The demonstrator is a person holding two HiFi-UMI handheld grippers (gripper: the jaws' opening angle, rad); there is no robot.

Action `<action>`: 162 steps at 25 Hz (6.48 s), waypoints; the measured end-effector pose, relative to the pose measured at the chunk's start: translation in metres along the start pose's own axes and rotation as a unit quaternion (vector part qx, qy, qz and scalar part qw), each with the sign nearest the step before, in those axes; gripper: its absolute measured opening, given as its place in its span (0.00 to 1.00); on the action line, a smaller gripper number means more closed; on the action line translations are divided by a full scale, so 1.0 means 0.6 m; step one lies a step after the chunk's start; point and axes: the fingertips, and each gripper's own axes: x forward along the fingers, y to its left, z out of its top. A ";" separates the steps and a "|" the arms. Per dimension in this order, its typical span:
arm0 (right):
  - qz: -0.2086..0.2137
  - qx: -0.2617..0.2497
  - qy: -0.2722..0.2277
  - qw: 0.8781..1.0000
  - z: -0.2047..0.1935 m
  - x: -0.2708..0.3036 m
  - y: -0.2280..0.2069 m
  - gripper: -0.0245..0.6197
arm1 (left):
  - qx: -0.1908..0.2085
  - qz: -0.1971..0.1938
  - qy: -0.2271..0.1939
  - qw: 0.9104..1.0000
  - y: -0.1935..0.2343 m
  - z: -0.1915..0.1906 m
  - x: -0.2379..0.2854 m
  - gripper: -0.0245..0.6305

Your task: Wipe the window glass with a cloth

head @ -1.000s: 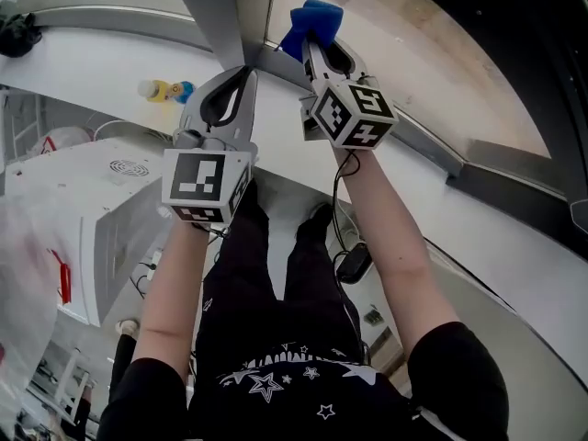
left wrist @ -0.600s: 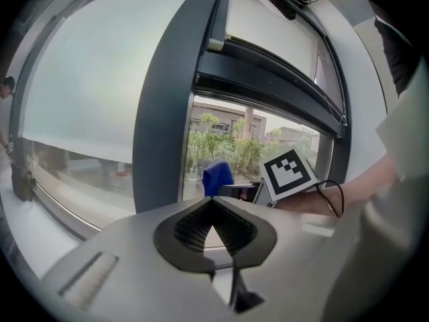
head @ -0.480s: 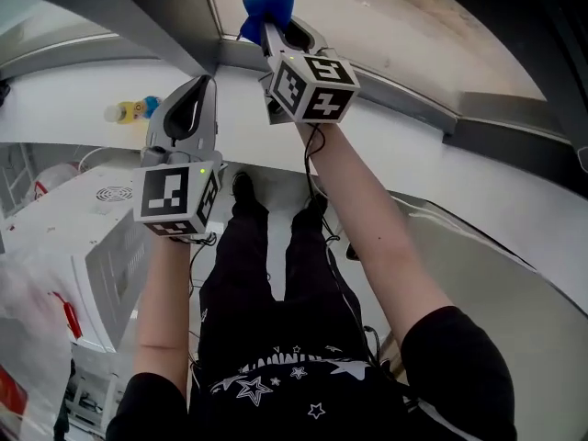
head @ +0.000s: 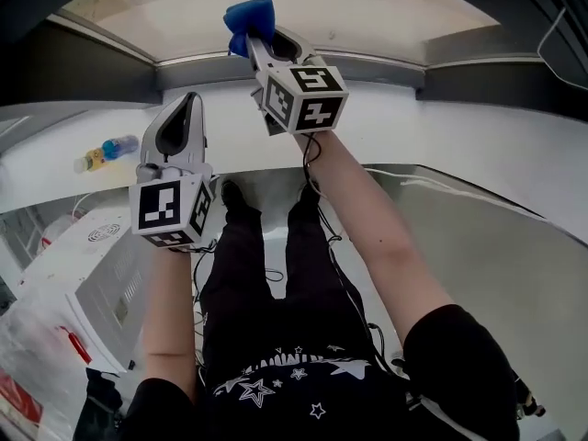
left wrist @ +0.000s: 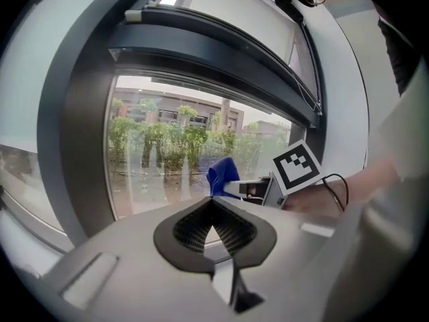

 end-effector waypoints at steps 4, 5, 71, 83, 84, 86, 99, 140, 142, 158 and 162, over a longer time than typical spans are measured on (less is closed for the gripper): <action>-0.024 0.007 -0.012 1.000 0.020 -0.060 -0.082 0.16 | 0.005 -0.022 0.010 1.000 -0.077 0.000 0.034 0.05; -0.031 0.009 -0.015 0.999 0.025 -0.075 -0.104 0.16 | 0.007 -0.028 0.011 1.000 -0.096 0.001 0.044 0.05; 0.080 -0.052 0.052 0.994 -0.121 0.040 0.140 0.16 | -0.069 0.098 -0.032 0.992 0.117 -0.049 -0.038 0.05; 0.077 -0.094 0.055 0.991 -0.171 0.217 0.276 0.16 | -0.098 0.133 -0.014 0.986 0.289 -0.117 -0.139 0.05; 0.075 -0.096 0.056 0.991 -0.174 0.221 0.272 0.16 | -0.095 0.133 -0.016 0.987 0.291 -0.120 -0.138 0.05; 0.068 -0.092 0.058 0.992 -0.178 0.223 0.259 0.16 | -0.085 0.131 -0.022 0.987 0.294 -0.123 -0.134 0.05; -0.029 -0.035 0.039 0.998 -0.163 0.077 0.027 0.16 | -0.052 0.065 0.000 0.997 0.125 -0.106 -0.042 0.05; -0.284 0.071 -0.010 0.956 -0.112 -0.439 -0.737 0.16 | 0.053 -0.142 0.037 0.988 -0.558 -0.057 0.328 0.05; -0.284 0.073 -0.009 0.956 -0.115 -0.442 -0.736 0.16 | 0.052 -0.141 0.038 0.988 -0.561 -0.060 0.322 0.05; -0.150 0.013 0.058 0.987 -0.178 -0.259 -0.394 0.16 | 0.008 -0.043 0.026 0.999 -0.297 -0.096 0.150 0.05; -0.081 -0.022 0.084 0.993 -0.215 -0.144 -0.235 0.16 | 0.006 0.002 0.025 1.000 -0.158 -0.115 0.091 0.05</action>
